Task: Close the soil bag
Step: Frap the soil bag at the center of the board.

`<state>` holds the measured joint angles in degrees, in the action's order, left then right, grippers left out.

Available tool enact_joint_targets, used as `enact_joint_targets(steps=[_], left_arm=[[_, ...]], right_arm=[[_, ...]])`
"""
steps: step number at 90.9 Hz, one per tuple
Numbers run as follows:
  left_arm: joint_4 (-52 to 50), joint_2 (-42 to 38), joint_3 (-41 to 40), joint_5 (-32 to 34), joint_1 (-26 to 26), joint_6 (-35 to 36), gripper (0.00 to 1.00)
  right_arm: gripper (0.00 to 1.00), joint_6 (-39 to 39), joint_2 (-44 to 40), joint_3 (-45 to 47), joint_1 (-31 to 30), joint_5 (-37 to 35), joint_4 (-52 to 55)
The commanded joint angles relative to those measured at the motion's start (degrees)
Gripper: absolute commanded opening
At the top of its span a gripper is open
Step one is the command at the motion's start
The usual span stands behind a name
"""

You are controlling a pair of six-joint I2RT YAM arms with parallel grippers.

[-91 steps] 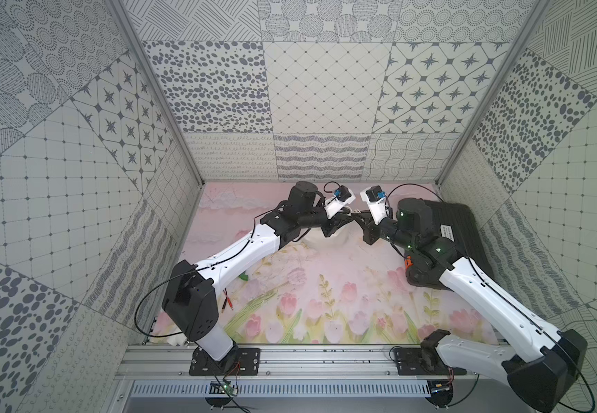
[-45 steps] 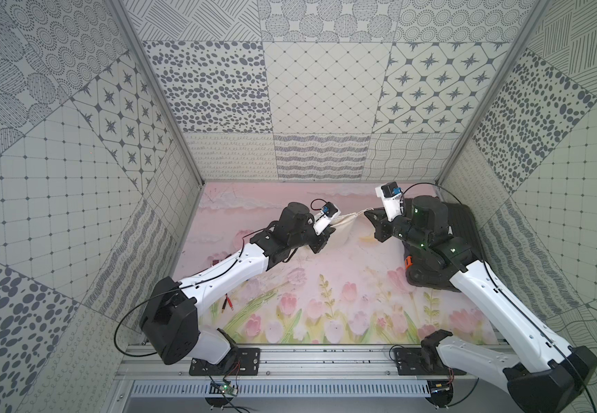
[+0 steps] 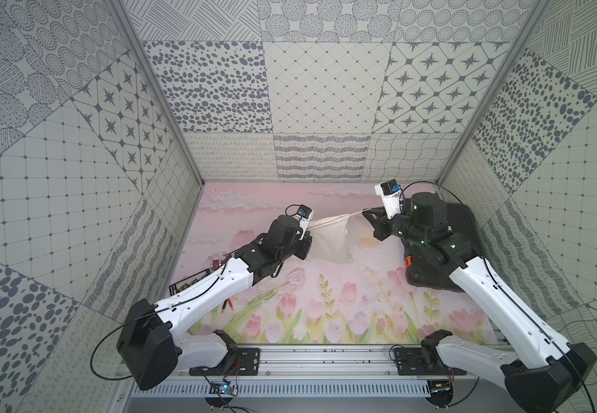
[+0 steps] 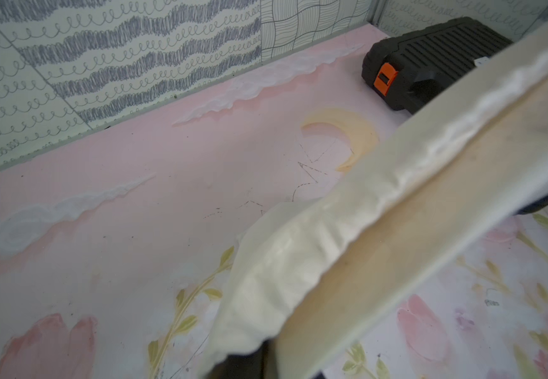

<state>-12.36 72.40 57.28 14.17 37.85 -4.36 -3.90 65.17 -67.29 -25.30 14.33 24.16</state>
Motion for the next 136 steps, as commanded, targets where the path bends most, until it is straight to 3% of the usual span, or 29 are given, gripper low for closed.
enact_joint_targets(steps=[1, 10, 22, 31, 46, 59, 76, 85, 96, 111, 124, 136], left_arm=[[-26.9, -7.1, -0.6, 18.8, -0.4, -12.9, 0.12], [-23.4, -13.1, -2.8, 6.3, 0.6, -10.2, 0.20], [-10.5, -18.6, -7.8, -11.5, 2.0, -7.5, 0.37], [-6.3, -18.5, -5.7, -16.7, 2.1, -5.3, 0.46], [-3.8, -12.3, 5.5, -26.7, 2.4, 0.0, 0.60], [-0.8, -3.2, 15.3, -27.8, 2.6, 4.1, 0.65], [0.8, 9.7, 26.2, -30.3, 2.6, 11.7, 0.62], [3.9, 14.4, 28.4, -31.1, 2.6, 16.5, 0.51], [8.7, 16.7, 28.8, -32.2, 2.5, 20.4, 0.44], [4.8, 20.7, 32.9, -34.7, 2.1, 23.8, 0.31], [4.4, 20.7, 30.2, -36.1, 2.1, 24.4, 0.23], [4.5, 19.6, 27.2, -32.7, 2.1, 23.9, 0.05]], right_arm=[[0.00, -2.1, 1.7, -6.7, 2.5, -0.5, -9.3], [0.00, -2.1, 5.7, -8.8, 1.8, 4.6, -10.2], [0.00, -0.9, 8.1, -8.9, -0.3, 8.3, -11.5], [0.00, 0.2, 7.9, -7.8, -1.2, 10.3, -11.4], [0.00, 1.0, 6.2, -5.0, -1.4, 11.4, -11.2], [0.00, 1.0, 4.7, -3.2, -1.4, 10.7, -11.1], [0.00, 0.4, 3.3, -2.4, -1.5, 10.8, -10.9], [0.00, 0.3, 2.9, -2.3, -1.5, 11.2, -10.4], [0.00, 0.3, 2.1, -1.6, -1.5, 11.4, -9.8], [0.00, 0.2, 1.2, -0.8, -1.5, 11.1, -9.7], [0.00, 0.4, 0.7, -0.8, -1.5, 10.3, -9.8], [0.00, 0.6, 0.1, -0.9, -1.5, 8.7, -9.8]])
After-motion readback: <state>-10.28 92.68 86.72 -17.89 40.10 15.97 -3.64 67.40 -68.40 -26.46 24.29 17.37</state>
